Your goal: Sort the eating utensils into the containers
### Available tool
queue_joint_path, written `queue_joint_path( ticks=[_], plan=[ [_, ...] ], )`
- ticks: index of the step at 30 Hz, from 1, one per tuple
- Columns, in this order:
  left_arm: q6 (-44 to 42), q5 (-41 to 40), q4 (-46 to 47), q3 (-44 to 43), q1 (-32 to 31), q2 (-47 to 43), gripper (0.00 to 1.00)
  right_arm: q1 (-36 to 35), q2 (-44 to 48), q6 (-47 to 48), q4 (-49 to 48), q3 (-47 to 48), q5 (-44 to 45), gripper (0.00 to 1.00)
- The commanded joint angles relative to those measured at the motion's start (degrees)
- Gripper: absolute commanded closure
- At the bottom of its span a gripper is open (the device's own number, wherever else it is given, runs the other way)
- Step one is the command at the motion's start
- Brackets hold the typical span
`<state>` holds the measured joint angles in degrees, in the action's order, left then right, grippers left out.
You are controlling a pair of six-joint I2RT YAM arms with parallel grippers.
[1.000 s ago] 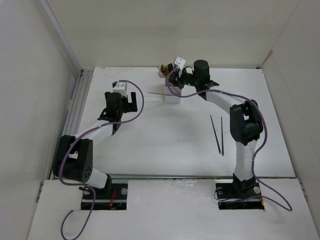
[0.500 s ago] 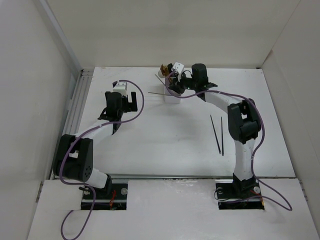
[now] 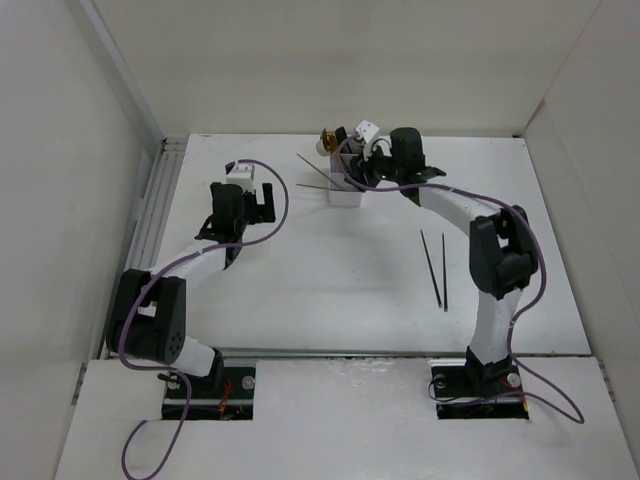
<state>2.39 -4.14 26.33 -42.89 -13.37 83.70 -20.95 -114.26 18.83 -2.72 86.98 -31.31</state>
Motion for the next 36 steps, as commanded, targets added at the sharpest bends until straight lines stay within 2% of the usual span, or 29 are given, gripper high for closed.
queue_joint_path(
  ticks=[1,5,6,7,8,9,15,23,32,35,36],
  plan=[
    [-0.4,1.2,3.8,0.5,0.4,-3.8,0.00,2.0,10.4,-9.6,2.6,-1.0,14.0,0.48],
    [0.2,2.3,5.0,3.7,0.4,-6.3,0.00,4.3,14.1,-15.0,22.4,-1.0,29.2,0.48],
    [0.2,2.8,5.7,4.3,0.4,-6.8,0.00,4.3,14.1,-15.7,30.8,-1.0,32.4,0.51],
    [0.8,2.8,5.8,4.9,0.4,-6.8,0.00,4.3,14.1,-16.5,34.2,-2.1,38.1,0.53],
    [0.8,3.5,6.3,6.1,0.4,-7.7,0.00,4.3,13.3,-17.5,37.0,-3.1,40.2,0.58],
    [1.4,3.5,6.8,6.6,0.4,-8.6,0.00,4.3,13.3,-19.7,40.3,-4.4,41.4,0.58],
    [2.4,5.4,7.9,10.2,0.4,-13.3,0.00,5.5,18.2,-27.4,36.7,-18.3,41.9,0.57],
    [3.0,6.0,8.4,13.9,0.4,-18.4,0.00,6.0,16.8,-28.7,38.1,-22.1,44.1,0.57],
    [3.5,5.5,8.4,16.1,0.4,-20.7,0.00,6.6,14.9,-28.7,36.8,-25.5,38.8,0.57],
    [3.5,5.5,8.4,16.1,0.4,-20.7,0.00,7.1,13.8,-28.1,37.5,-25.5,38.3,0.61],
    [3.5,5.5,8.4,16.6,0.4,-21.2,0.00,7.2,13.0,-28.1,37.5,-24.7,37.7,0.70]
  ],
)
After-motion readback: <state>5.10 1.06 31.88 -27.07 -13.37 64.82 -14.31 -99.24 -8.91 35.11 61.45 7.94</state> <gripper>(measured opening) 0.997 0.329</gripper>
